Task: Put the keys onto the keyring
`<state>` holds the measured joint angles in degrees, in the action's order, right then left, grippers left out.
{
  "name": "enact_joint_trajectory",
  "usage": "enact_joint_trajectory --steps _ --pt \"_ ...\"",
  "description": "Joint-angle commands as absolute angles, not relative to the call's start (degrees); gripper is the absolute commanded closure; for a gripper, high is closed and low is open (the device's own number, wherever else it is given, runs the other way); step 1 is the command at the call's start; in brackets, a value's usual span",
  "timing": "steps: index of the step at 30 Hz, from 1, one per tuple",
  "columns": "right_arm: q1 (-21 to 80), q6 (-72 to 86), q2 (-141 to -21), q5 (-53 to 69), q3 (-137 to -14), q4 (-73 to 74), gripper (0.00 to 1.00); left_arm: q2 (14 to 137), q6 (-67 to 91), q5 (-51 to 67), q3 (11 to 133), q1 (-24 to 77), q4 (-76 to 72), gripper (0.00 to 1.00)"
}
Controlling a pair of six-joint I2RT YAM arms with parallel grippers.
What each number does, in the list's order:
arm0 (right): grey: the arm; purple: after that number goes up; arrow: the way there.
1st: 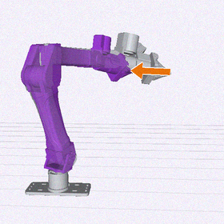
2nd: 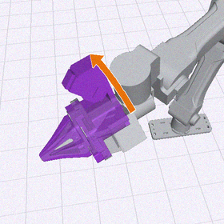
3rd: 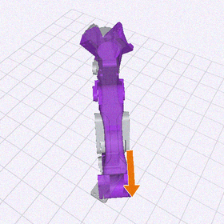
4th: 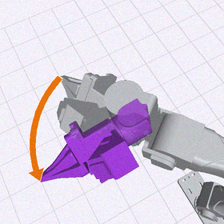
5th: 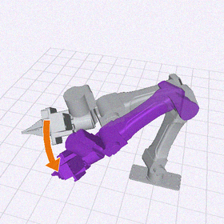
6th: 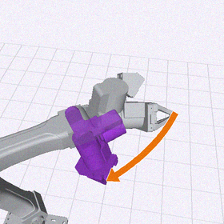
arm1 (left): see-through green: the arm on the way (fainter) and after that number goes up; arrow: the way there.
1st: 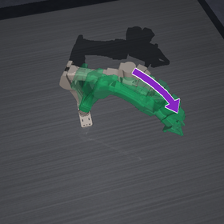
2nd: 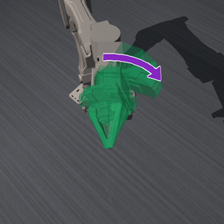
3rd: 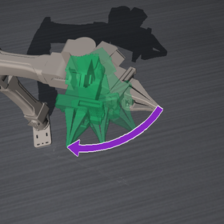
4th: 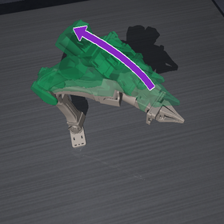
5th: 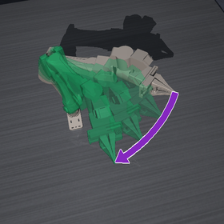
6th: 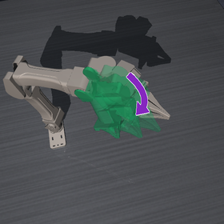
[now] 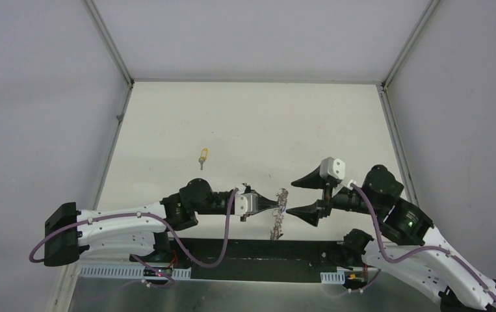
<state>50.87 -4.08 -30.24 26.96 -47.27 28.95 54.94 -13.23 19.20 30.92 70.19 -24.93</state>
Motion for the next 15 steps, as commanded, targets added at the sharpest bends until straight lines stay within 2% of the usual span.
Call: enact_joint_trajectory --steps 1,7,11,15 --pt "50.8 -3.2 -27.5 30.1 -45.0 20.3 0.25 53.7 -15.7 24.2 31.5 70.6 -38.1 1.0" --pt "50.9 -5.2 -29.1 35.1 -44.8 20.7 0.46 53.7 -17.0 27.4 31.5 70.7 -40.3 1.0" --pt "50.9 -5.8 -29.9 36.8 -44.5 20.0 0.67 53.7 -16.8 28.2 31.7 70.7 -40.6 1.0" --pt "50.9 -6.2 -30.3 37.8 -44.1 19.3 0.72 53.5 -16.6 28.2 32.0 70.7 -40.1 1.0"
